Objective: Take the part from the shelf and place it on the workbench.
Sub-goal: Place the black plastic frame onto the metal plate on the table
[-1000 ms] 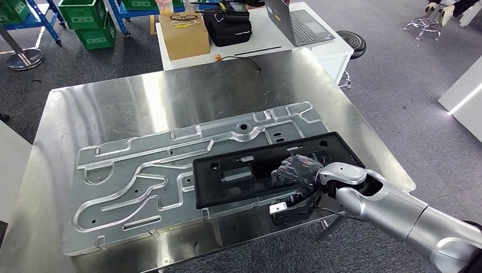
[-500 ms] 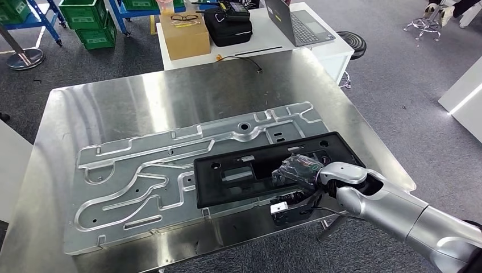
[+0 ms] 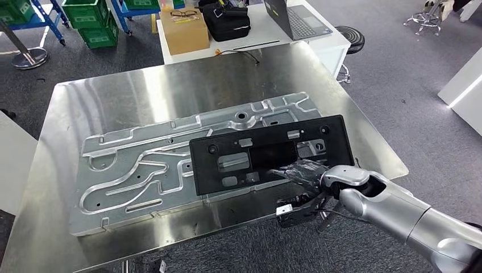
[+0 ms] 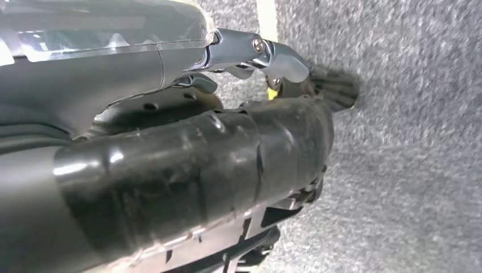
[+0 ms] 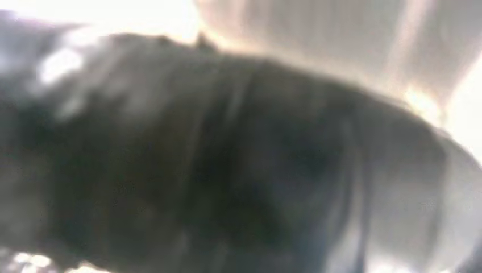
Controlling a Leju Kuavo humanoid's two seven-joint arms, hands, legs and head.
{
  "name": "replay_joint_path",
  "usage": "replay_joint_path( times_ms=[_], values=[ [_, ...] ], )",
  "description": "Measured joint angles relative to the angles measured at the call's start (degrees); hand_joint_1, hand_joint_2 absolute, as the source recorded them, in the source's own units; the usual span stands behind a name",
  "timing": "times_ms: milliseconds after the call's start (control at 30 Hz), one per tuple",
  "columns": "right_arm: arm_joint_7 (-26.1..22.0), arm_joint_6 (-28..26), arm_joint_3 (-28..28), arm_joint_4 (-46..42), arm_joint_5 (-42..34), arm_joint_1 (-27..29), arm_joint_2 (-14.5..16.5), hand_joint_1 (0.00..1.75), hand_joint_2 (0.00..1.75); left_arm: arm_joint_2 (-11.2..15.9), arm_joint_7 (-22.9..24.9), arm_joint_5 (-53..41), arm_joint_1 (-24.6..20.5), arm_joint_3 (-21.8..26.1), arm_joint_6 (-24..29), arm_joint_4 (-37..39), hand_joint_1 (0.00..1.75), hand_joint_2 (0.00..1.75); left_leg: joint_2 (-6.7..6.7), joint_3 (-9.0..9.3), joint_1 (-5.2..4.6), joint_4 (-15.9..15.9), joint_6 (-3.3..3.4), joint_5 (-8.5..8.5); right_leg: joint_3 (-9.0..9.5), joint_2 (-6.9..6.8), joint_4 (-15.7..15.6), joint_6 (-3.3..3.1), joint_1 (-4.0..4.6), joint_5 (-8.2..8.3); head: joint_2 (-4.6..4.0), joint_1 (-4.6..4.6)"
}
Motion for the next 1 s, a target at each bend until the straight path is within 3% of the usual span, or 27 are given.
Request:
replay_joint_path(
  times_ms=[67,133,200,267,367,433,533,567,600,667,767,800,833,867,933,1000],
  values=[
    [0.02,0.07,0.12,0.11,-0.04,0.24,0.07,0.0,0.0,-0.01,0.03,0.0,0.06,0.0,-0.01,0.08,0.0,0.0,-0.22,-1.04,0.17,1.16,-0.74,-1.32,-0.9,-0.35,-0.41,-0.93,-0.2,1.13,0.0,-0.07],
    [-0.01,0.17,0.26,0.19,-0.15,0.26,0.16,0.0,0.0,0.0,0.04,0.0,0.08,0.0,-0.08,0.13,0.0,0.0,-0.34,-2.95,0.49,6.2,-1.33,-6.45,-2.31,-0.61,-0.61,-1.63,-0.35,2.49,0.0,-0.26],
    [-0.03,0.41,0.43,0.31,-0.24,0.27,0.19,0.0,0.0,0.0,0.01,0.0,0.07,0.0,-0.17,0.13,0.0,0.0,-0.32,-4.65,0.82,13.11,-1.76,-11.46,-3.9,-0.67,-0.58,-1.84,-0.3,3.57,0.0,-0.37],
    [-0.03,0.59,0.55,0.38,-0.28,0.28,0.19,0.0,0.0,0.0,-0.05,0.0,0.07,0.0,-0.23,0.13,0.0,0.0,-0.31,-5.24,0.99,16.42,-1.95,-13.08,-4.71,-0.69,-0.57,-1.81,-0.28,4.01,0.0,-0.35],
    [-0.03,0.64,0.57,0.4,-0.29,0.29,0.19,0.0,0.0,0.0,-0.09,0.0,0.07,0.0,-0.25,0.13,0.0,0.0,-0.31,-5.23,1.0,16.78,-1.97,-13.08,-4.85,-0.68,-0.57,-1.8,-0.28,4.03,0.0,-0.35],
    [-0.03,0.75,0.69,0.47,-0.33,0.39,0.19,0.0,0.0,0.0,-0.22,0.0,0.08,0.07,-0.3,0.14,0.0,0.0,-0.3,-3.87,1.15,16.33,-2.09,-11.4,-5.67,-0.68,-0.47,-1.6,-0.33,4.52,0.0,-0.37],
    [-0.05,0.9,0.95,0.66,-0.66,0.8,0.19,0.0,0.0,0.02,-0.13,-0.01,0.02,0.27,-0.01,0.17,0.0,0.0,-0.32,5.86,1.0,3.49,-1.49,-9.1,-7.45,-0.79,-0.06,0.06,-0.34,6.47,0.0,-0.31],
    [-0.07,0.9,0.98,0.7,-0.76,0.88,0.19,0.0,0.0,0.02,-0.04,-0.02,0.02,0.3,0.14,0.18,0.0,0.0,-0.32,8.25,0.89,-0.28,-1.01,-9.08,-7.68,-0.81,-0.06,0.73,-0.34,7.06,0.0,-0.29],
    [-0.08,0.9,0.99,0.72,-0.81,0.9,0.18,0.0,0.0,0.02,-0.02,-0.02,0.05,0.29,0.24,0.18,0.0,0.0,-0.24,8.21,0.92,-0.48,-0.53,-8.77,-7.72,-0.78,-0.03,1.09,-0.45,7.22,0.0,-0.29],
    [-0.09,0.9,1.0,0.8,-0.86,0.9,0.14,0.0,0.0,0.01,0.02,-0.02,0.03,0.3,0.32,0.2,0.0,0.0,-0.06,8.05,1.0,-0.89,0.55,-7.88,-8.86,-0.68,2.35,1.58,-0.61,5.4,0.0,-0.23],
    [-0.12,0.9,1.08,0.93,-0.92,1.22,0.1,0.0,0.0,-0.01,0.02,-0.02,0.07,0.3,0.33,0.22,0.0,0.0,0.07,7.2,0.76,-0.95,1.42,-6.98,-13.05,-0.56,12.65,1.95,-0.62,-0.48,0.0,-0.17],
    [-0.12,0.9,1.18,0.98,-0.92,1.38,0.1,0.0,0.0,-0.01,0.02,-0.02,0.14,0.29,0.33,0.22,0.0,0.0,0.06,6.96,0.62,-0.88,1.49,-6.85,-13.78,-0.55,15.04,1.98,-0.61,-1.26,0.0,-0.17],
    [-0.12,0.89,1.26,1.03,-0.92,1.49,0.09,0.0,0.0,-0.01,0.02,-0.02,0.2,0.28,0.33,0.22,0.0,0.0,0.05,6.81,0.49,-0.79,1.5,-6.78,-13.57,-0.55,15.53,1.92,-0.59,-1.06,0.0,-0.17],
    [-0.12,0.88,1.32,1.07,-0.92,1.54,0.09,0.0,0.0,-0.01,0.02,-0.02,0.23,0.28,0.34,0.23,0.0,0.0,0.03,6.75,0.38,-0.67,1.48,-6.76,-12.24,-0.54,13.82,1.73,-0.53,0.08,0.0,-0.17],
    [-0.12,0.84,1.35,1.11,-0.92,1.48,0.08,0.0,0.0,-0.05,-0.01,-0.02,0.17,0.29,0.37,0.24,0.0,0.0,-0.03,6.69,0.23,-0.42,1.34,-6.88,-7.71,-0.49,6.47,0.9,-0.16,2.92,-0.01,-0.18],
    [-0.12,0.77,1.35,1.13,-0.93,1.39,0.05,0.0,0.0,-0.16,-0.22,-0.02,0.06,0.3,0.31,0.24,0.0,0.0,-0.09,6.35,0.13,-0.09,0.96,-6.91,-4.96,-0.48,1.2,0.02,0.35,4.06,0.0,-0.22]
  ],
)
